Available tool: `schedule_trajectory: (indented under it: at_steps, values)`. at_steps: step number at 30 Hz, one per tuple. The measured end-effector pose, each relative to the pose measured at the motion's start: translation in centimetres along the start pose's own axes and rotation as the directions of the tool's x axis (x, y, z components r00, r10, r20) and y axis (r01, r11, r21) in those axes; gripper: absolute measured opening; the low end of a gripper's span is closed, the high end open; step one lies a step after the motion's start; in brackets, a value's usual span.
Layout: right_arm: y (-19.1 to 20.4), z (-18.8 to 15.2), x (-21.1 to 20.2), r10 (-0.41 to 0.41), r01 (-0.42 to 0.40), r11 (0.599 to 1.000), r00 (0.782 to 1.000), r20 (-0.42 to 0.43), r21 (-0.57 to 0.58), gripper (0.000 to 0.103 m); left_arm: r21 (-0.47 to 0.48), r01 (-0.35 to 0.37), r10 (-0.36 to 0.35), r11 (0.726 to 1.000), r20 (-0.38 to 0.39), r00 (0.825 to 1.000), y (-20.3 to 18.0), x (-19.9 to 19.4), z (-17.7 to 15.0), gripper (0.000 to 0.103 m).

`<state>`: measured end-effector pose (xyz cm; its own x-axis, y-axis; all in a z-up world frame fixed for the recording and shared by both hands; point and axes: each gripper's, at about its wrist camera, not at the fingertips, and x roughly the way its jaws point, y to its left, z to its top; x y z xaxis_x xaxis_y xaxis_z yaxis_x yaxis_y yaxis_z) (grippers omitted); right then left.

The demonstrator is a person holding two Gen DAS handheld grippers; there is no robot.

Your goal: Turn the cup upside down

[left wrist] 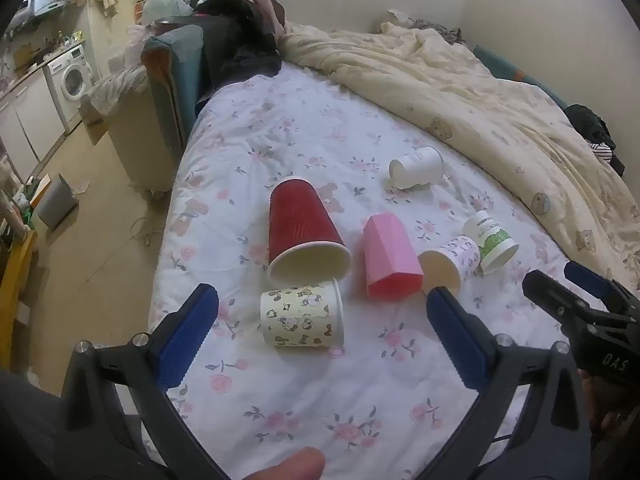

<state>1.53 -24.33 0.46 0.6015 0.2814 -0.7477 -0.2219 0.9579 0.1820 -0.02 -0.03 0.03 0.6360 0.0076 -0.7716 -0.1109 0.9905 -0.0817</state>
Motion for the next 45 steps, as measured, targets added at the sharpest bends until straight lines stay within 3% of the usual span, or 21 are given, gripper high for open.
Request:
schedule_trajectory:
  at_steps: [45]
  values:
    - [0.04,-0.14,0.2,-0.027,0.027,1.0,1.0,-0.002,-0.006,0.103,-0.017,0.009,-0.009,1.0,-0.006,1.0,0.35,0.13,-0.07,0.103]
